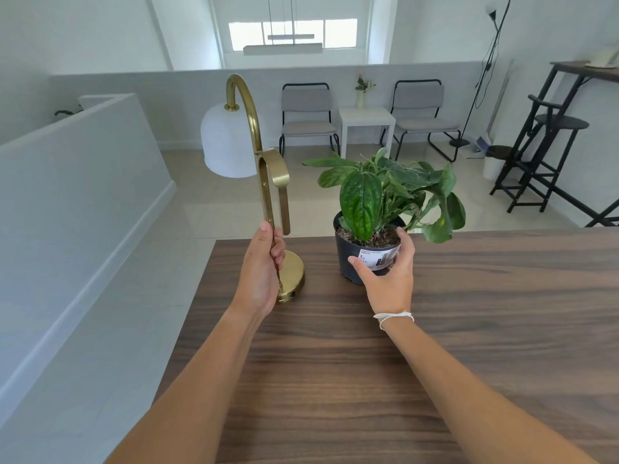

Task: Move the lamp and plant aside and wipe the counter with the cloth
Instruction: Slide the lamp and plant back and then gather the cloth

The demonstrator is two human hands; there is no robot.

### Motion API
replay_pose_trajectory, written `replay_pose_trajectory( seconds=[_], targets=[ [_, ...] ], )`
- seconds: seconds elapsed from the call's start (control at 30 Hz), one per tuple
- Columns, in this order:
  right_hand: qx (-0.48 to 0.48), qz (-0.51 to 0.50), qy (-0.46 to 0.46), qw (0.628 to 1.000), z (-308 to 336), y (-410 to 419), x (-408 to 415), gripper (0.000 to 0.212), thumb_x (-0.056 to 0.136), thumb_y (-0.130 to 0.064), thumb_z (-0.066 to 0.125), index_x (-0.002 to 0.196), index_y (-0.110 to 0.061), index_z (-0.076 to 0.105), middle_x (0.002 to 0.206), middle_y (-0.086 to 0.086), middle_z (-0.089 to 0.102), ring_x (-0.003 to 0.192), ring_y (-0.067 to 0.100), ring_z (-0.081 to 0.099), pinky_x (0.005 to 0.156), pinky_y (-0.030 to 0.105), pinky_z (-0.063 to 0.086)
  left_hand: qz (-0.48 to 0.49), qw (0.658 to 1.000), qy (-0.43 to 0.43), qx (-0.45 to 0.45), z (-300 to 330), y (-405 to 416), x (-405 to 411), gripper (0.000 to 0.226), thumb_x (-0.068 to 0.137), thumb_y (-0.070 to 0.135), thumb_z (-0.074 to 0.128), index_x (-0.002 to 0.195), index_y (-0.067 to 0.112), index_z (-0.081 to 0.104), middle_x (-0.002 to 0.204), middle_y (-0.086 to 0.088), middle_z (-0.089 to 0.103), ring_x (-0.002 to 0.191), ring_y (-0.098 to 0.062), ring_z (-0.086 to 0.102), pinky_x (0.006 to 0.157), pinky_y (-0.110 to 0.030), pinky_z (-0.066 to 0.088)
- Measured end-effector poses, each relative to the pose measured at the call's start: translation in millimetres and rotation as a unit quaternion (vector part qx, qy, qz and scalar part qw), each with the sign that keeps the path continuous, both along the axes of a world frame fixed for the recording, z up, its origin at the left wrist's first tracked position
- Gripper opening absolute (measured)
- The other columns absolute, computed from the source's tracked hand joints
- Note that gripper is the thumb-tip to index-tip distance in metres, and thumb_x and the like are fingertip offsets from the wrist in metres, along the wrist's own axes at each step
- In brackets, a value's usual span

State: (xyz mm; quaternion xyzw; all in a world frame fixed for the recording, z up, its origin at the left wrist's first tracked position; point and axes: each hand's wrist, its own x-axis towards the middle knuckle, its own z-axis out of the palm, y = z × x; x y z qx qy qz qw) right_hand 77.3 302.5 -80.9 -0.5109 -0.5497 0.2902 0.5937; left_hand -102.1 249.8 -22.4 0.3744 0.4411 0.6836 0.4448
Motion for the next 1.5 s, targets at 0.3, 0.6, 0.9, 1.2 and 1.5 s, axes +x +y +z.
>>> replay_pose_trajectory(
  seconds=[0.3, 0.6, 0.9, 1.2, 1.5],
  targets=[
    [-0.014, -0.017, -0.002, 1.000, 1, 1, -1, 0.083, 0.062, -0.025, 0.084, 0.129, -0.024, 0.036, 0.133, 0.003, 0.050, 0.124, 0.020, 0.048, 0.103, 0.044, 0.042, -0.005, 1.000, 0.010, -0.004, 4, -5, 2, 0.035, 0.089, 0.047, 0.036, 0.068, 0.025, 0.052, 0.058, 0.008, 0.030, 0.057, -0.010, 0.023, 0.061, -0.027, 0.024],
    [-0.008, -0.027, -0.010, 1.000, 7, -7, 0, 0.073, 0.060, -0.025, 0.085, 0.118, -0.023, 0.040, 0.121, 0.005, 0.055, 0.111, 0.022, 0.054, 0.095, 0.042, 0.048, 0.003, 1.000, 0.019, -0.001, 8, -13, 9, 0.036, 0.089, 0.046, 0.039, 0.060, 0.031, 0.054, 0.057, 0.009, 0.032, 0.056, -0.009, 0.024, 0.061, -0.027, 0.024],
    [0.000, -0.024, -0.007, 1.000, 22, -32, 17, 0.071, 0.059, -0.025, 0.085, 0.114, -0.029, 0.040, 0.117, 0.003, 0.056, 0.108, 0.024, 0.057, 0.091, 0.047, 0.050, 0.014, 0.999, 0.027, 0.019, 13, -26, 19, 0.033, 0.086, 0.049, 0.043, 0.070, 0.021, 0.051, 0.056, 0.010, 0.033, 0.056, -0.008, 0.026, 0.061, -0.028, 0.024],
    [0.002, -0.014, -0.026, 1.000, 49, -98, 54, 0.070, 0.060, -0.034, 0.083, 0.108, -0.047, 0.035, 0.116, -0.001, 0.058, 0.106, 0.021, 0.057, 0.088, 0.046, 0.051, -0.002, 0.999, 0.031, 0.043, 29, -69, 45, 0.032, 0.088, 0.049, 0.044, 0.072, 0.023, 0.052, 0.058, 0.011, 0.035, 0.055, -0.008, 0.025, 0.060, -0.030, 0.022],
    [0.011, 0.022, -0.012, 1.000, 56, -174, 113, 0.070, 0.059, -0.031, 0.084, 0.108, -0.046, 0.036, 0.116, -0.003, 0.059, 0.105, 0.019, 0.058, 0.091, 0.043, 0.050, 0.034, 0.998, 0.036, 0.043, 34, -143, 101, 0.033, 0.093, 0.044, 0.040, 0.070, 0.025, 0.052, 0.059, 0.011, 0.035, 0.053, -0.007, 0.027, 0.060, -0.030, 0.022]
  ],
)
